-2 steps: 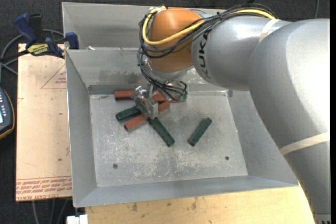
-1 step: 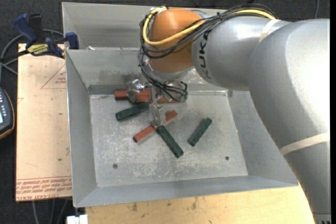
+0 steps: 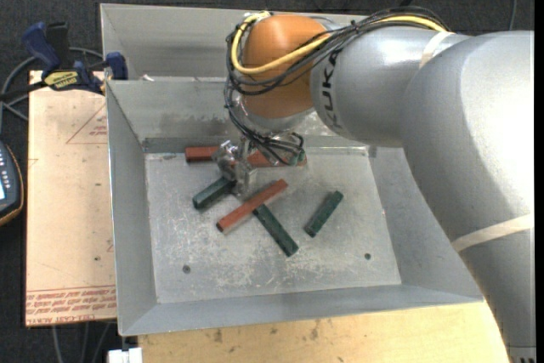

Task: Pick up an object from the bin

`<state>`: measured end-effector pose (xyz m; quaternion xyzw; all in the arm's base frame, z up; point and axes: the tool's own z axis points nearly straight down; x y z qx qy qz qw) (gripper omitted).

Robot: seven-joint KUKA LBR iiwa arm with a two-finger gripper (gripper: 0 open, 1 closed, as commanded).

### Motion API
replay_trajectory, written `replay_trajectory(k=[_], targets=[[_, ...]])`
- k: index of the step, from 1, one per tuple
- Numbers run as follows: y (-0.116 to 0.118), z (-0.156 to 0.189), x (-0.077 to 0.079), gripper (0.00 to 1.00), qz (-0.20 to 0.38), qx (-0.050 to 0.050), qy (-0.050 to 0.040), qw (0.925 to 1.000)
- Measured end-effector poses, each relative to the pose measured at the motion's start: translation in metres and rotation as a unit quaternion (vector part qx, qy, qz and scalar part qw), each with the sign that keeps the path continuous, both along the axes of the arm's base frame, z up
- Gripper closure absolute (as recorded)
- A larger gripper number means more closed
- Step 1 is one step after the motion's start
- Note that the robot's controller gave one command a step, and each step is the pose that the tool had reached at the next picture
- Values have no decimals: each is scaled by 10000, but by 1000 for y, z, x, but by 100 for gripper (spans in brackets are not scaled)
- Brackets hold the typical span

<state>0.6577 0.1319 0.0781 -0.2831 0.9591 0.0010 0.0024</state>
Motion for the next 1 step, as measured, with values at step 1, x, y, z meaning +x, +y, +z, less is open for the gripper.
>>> replay_trajectory(k=[1], targets=[[-6,145,-16,100,-241,4,-39,9997]])
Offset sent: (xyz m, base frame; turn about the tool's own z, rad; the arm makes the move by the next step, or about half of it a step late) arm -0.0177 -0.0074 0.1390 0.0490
